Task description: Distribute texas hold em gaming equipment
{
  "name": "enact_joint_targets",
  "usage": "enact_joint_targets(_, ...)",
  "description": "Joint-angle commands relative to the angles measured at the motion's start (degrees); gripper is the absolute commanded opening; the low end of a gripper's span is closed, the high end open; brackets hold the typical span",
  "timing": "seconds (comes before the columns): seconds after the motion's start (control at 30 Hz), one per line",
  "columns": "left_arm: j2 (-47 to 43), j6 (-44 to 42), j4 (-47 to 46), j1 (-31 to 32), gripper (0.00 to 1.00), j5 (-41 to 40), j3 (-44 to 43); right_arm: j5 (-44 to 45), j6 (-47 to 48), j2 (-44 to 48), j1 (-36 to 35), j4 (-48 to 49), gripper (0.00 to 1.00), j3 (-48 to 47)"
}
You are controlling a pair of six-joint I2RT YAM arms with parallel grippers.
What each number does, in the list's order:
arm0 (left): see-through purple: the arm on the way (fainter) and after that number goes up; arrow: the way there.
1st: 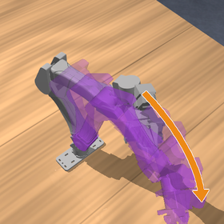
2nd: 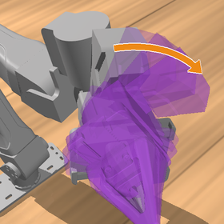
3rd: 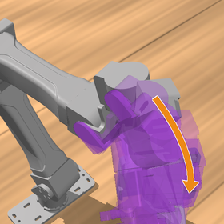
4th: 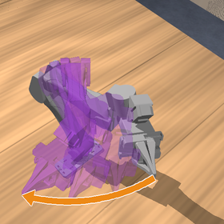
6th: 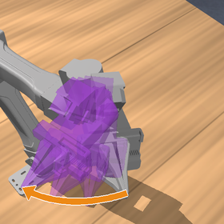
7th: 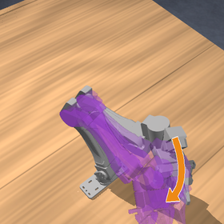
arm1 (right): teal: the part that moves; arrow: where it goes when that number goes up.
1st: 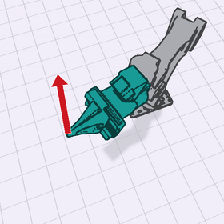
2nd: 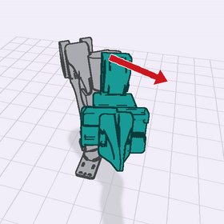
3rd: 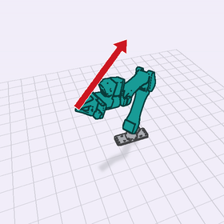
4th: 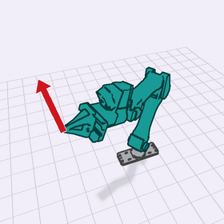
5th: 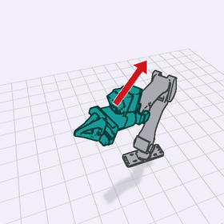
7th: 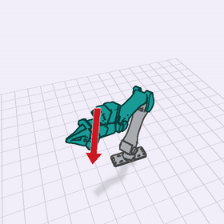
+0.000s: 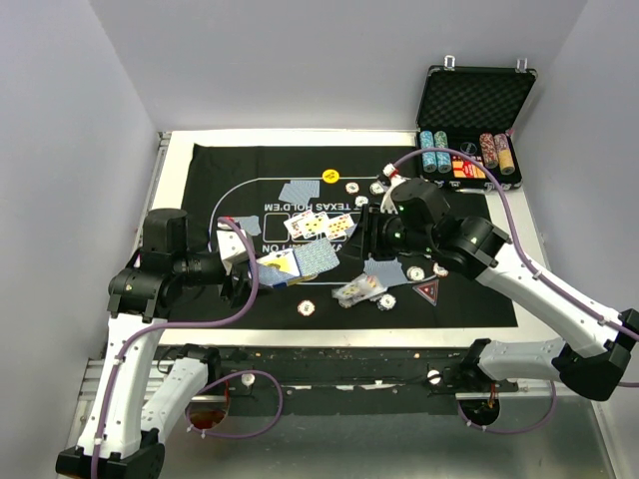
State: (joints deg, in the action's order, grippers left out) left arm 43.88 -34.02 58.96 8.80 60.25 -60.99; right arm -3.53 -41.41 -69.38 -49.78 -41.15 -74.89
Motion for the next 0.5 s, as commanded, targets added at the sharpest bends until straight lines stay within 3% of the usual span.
enact_joint_targets(0.0, -1.6, 1.77, -3.85, -0.36, 0.19, 3.82, 2.62, -1.48, -0.96, 0.04, -0.23, 2.39, 0.52, 0.28)
enact_joint_targets(0.2, -3.01, 0.1, -2.01, -0.62, 0.19, 3.3, 3.86, 3.26, -0.16, 0.04, -0.23, -1.39, 0.52, -1.4)
enact_joint_targets(0.27, -3.62, -0.17, -1.48, -0.8, 0.19, 3.38, 4.12, 8.69, -0.34, 0.3, -0.23, -2.36, 0.52, -0.35)
enact_joint_targets(0.47, -3.62, -0.26, -1.04, -0.8, 0.19, 3.56, 4.3, 22.59, -1.65, -1.62, 0.99, -4.21, 0.65, 8.08)
